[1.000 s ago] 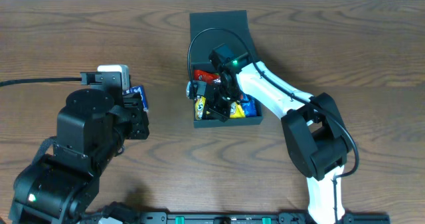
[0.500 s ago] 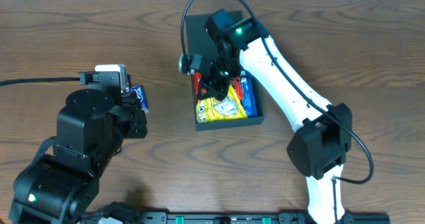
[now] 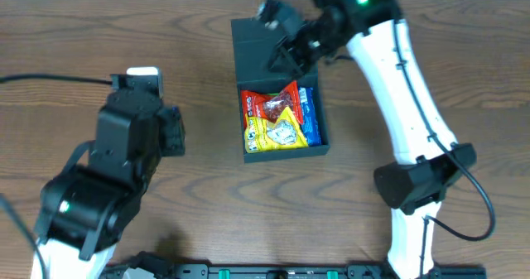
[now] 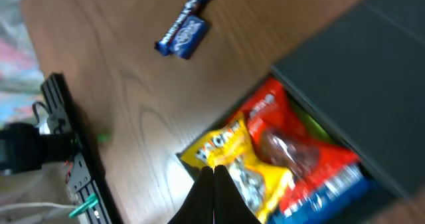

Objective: Pack container

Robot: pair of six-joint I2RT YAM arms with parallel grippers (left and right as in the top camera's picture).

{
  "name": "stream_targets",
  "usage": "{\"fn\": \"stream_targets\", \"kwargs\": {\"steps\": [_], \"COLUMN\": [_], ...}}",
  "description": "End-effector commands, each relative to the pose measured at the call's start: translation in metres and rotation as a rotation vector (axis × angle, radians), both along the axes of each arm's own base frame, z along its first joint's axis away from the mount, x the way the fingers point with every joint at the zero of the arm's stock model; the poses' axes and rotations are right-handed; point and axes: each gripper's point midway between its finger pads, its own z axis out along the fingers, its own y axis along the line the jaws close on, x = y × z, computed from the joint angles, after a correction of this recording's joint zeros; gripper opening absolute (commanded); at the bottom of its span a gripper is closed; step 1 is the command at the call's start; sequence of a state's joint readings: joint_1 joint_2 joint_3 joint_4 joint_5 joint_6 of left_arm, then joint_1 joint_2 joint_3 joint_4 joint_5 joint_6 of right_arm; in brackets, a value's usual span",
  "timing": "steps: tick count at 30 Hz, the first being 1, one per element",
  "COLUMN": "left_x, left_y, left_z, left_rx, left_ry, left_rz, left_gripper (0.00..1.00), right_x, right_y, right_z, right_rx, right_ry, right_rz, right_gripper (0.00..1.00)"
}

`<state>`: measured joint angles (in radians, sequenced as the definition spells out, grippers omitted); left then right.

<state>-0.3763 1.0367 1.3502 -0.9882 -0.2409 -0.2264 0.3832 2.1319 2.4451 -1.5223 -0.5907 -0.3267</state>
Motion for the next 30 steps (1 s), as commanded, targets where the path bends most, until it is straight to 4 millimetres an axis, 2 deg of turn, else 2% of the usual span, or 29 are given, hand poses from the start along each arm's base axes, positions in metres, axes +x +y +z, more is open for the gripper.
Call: {"fn": "stream_targets", "kwargs": {"steps": [1, 5, 7, 9, 12, 14, 19, 21, 22, 24, 25, 26, 27, 28, 29, 30], "left_x": [0.015, 0.039, 0.048, 0.056, 0.065, 0.070, 0.082, 0.088, 0.092, 0.099, 0.104, 0.108, 0.110, 0.113, 0.115, 0.116], "left_y": [0.006, -0.002, 0.001, 0.011, 0.034, 0.051, 0.090, 0.107, 0.114, 0.123, 0.123, 0.121, 0.121, 0.121, 0.120, 0.119], "left_z": [-0.014, -0.045, -0.058, -0.070, -0.085, -0.090, -0.091, -0.095, -0.101, -0.115, -0.129, -0.144, -0.155, -0.167, -0.174, -0.181], "left_rx": [0.080, 0.089, 0.087, 0.078, 0.047, 0.007, -0.026, -0.008, 0.000, -0.009, -0.033, -0.048, -0.052, -0.053, -0.058, -0.065], "left_ry": [0.045, 0.137, 0.173, 0.205, 0.252, 0.273, 0.262, 0.262, 0.272, 0.298, 0.331, 0.366, 0.395, 0.422, 0.437, 0.452], "left_rz": [0.034, 0.065, 0.103, 0.164, 0.237, 0.261, 0.249, 0.258, 0.264, 0.280, 0.273, 0.265, 0.262, 0.260, 0.256, 0.252], "left_gripper": [0.06, 0.06, 0.06, 0.06, 0.06, 0.06, 0.06, 0.06, 0.06, 0.06, 0.08, 0.17, 0.24, 0.29, 0.37, 0.55], "right_x": [-0.006, -0.025, -0.036, -0.046, -0.068, -0.079, -0.092, -0.093, -0.093, -0.094, -0.094, -0.095, -0.096, -0.096, -0.096, -0.096], "right_y": [-0.024, -0.045, -0.048, -0.050, -0.052, -0.054, -0.058, -0.059, -0.059, -0.059, -0.059, -0.059, -0.059, -0.060, -0.060, -0.060], "right_z": [0.043, 0.086, 0.103, 0.117, 0.134, 0.139, 0.140, 0.137, 0.137, 0.137, 0.137, 0.136, 0.136, 0.135, 0.135, 0.135], "right_rx": [0.042, 0.073, 0.089, 0.107, 0.143, 0.149, 0.139, 0.134, 0.134, 0.133, 0.132, 0.131, 0.129, 0.128, 0.128, 0.128], "right_ry": [-0.058, -0.145, -0.187, -0.218, -0.228, -0.225, -0.200, -0.187, -0.186, -0.185, -0.183, -0.178, -0.173, -0.169, -0.169, -0.169], "right_rz": [-0.073, -0.104, -0.104, -0.100, -0.082, -0.078, -0.079, -0.079, -0.079, -0.079, -0.080, -0.080, -0.080, -0.080, -0.080, -0.080], "right_gripper": [0.02, 0.01, 0.07, 0.11, 0.10, 0.03, 0.01, 0.03, 0.10, 0.13, 0.25, 0.54, 0.73, 0.88, 0.99, 0.99]}}
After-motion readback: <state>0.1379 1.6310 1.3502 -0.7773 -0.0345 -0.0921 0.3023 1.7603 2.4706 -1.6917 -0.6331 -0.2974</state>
